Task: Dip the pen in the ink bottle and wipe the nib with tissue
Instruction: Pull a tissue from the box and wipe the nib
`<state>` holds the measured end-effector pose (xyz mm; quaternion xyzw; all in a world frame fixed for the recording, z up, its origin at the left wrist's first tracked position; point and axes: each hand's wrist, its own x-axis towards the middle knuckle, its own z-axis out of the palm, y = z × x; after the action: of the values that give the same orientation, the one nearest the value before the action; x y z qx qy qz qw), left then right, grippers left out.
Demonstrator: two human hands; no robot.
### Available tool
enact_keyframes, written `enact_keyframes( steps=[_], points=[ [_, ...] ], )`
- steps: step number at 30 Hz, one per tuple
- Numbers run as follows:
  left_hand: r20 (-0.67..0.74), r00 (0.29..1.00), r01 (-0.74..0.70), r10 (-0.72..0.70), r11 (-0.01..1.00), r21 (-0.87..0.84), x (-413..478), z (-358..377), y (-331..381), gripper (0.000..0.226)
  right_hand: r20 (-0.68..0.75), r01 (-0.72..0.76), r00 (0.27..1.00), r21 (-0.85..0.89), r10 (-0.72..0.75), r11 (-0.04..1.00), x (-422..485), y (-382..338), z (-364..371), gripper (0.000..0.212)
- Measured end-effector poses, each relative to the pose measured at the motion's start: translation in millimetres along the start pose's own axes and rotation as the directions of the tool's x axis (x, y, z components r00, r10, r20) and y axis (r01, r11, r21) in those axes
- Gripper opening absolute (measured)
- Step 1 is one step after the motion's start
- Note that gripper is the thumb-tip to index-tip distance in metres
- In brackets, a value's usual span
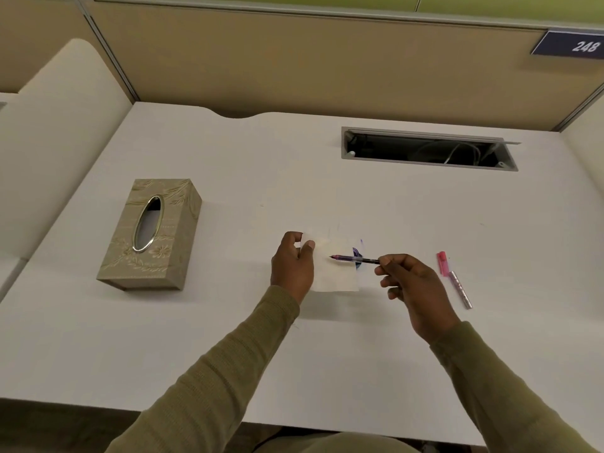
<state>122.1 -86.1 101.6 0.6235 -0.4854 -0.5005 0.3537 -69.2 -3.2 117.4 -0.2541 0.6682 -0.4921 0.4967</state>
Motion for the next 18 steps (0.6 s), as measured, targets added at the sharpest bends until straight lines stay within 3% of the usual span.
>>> enact_keyframes(
  steps=[6, 9, 12, 18],
  points=[
    [0.072, 0.986, 0.166, -0.152, 0.957, -0.239, -2.8, -0.4, 7.1, 0.016, -0.014, 0.024, 1.000, -0.016, -0.025, 1.000, -4.3, 2.7, 2.3, 0.011],
    [0.229, 0.934, 0.357, -0.275, 0.768, -0.532, -6.0, -6.3, 9.7, 0.026, -0.017, 0.030, 0.999, -0.015, -0.031, 0.999, -4.2, 1.6, 0.8, 0.012],
    [0.341, 0.903, 0.428, -0.261, 0.621, -0.657, -10.7, -11.8, 14.4, 0.033, -0.014, 0.032, 0.999, -0.013, -0.032, 0.999, -4.5, 0.3, -0.2, 0.012],
    [0.457, 0.886, 0.371, -0.075, 0.707, -0.603, -18.7, -10.5, 10.1, 0.035, -0.005, 0.028, 1.000, -0.020, -0.028, 0.999, -5.9, 0.6, -0.9, 0.013]
  ],
)
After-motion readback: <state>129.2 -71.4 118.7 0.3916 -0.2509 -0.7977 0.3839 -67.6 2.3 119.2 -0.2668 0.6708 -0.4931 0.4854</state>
